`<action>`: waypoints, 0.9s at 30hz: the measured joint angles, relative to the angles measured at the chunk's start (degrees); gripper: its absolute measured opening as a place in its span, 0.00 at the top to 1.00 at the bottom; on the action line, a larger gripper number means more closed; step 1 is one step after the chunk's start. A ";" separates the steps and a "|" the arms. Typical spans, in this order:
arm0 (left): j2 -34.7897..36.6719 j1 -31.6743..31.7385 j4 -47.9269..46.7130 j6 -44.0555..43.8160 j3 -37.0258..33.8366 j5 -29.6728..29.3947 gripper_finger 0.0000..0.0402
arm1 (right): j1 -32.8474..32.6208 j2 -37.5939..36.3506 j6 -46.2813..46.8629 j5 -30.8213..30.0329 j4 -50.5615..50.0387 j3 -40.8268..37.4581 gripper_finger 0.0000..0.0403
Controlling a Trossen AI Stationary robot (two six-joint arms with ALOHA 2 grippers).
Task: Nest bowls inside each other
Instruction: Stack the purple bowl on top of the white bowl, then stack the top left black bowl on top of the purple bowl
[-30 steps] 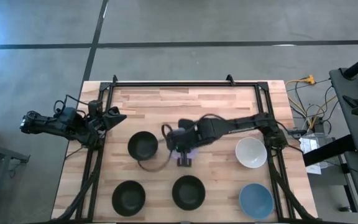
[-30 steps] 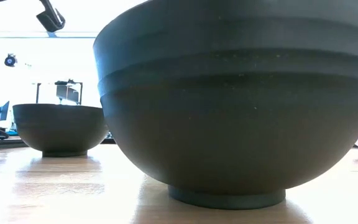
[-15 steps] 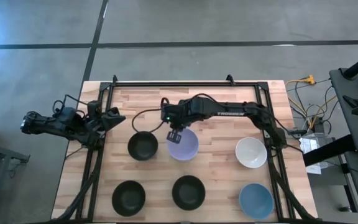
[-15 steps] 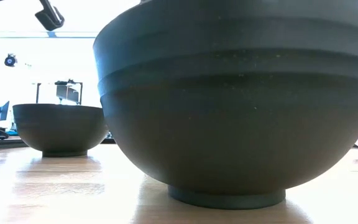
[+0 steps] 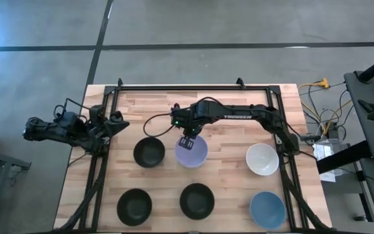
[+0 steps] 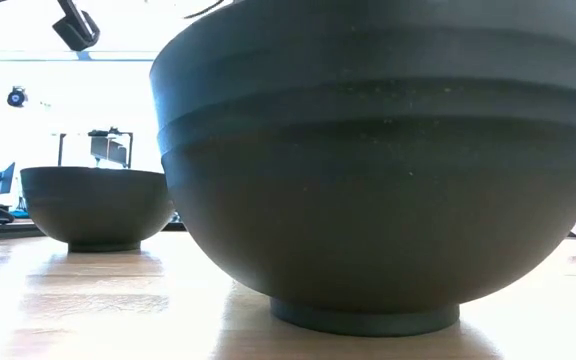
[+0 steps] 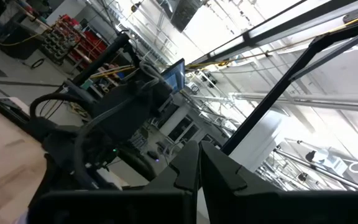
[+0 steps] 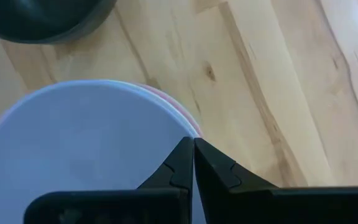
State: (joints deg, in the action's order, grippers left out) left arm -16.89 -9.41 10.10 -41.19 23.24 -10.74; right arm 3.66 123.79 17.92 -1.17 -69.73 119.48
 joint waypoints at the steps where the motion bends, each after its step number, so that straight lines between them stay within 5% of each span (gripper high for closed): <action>1: 0.22 0.00 -0.20 -0.04 0.00 0.00 1.00 | 0.00 0.00 0.13 -0.04 0.32 -0.50 0.98; 13: 3.03 0.00 -1.76 -1.55 0.03 2.77 1.00 | -0.74 -2.19 2.75 -0.13 0.41 2.82 0.98; 21: 1.23 -0.20 -31.71 -16.70 3.95 4.02 1.00 | -6.91 -13.58 5.93 -0.87 -1.25 2.25 0.98; 27: -8.67 -0.20 -48.97 -19.76 12.20 -1.41 1.00 | -16.41 -23.64 13.74 -16.06 -3.41 -2.57 0.98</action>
State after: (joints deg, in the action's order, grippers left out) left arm -25.56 -9.61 -38.87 -60.94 35.45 -12.15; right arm -12.75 100.15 31.65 -17.24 -73.15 116.91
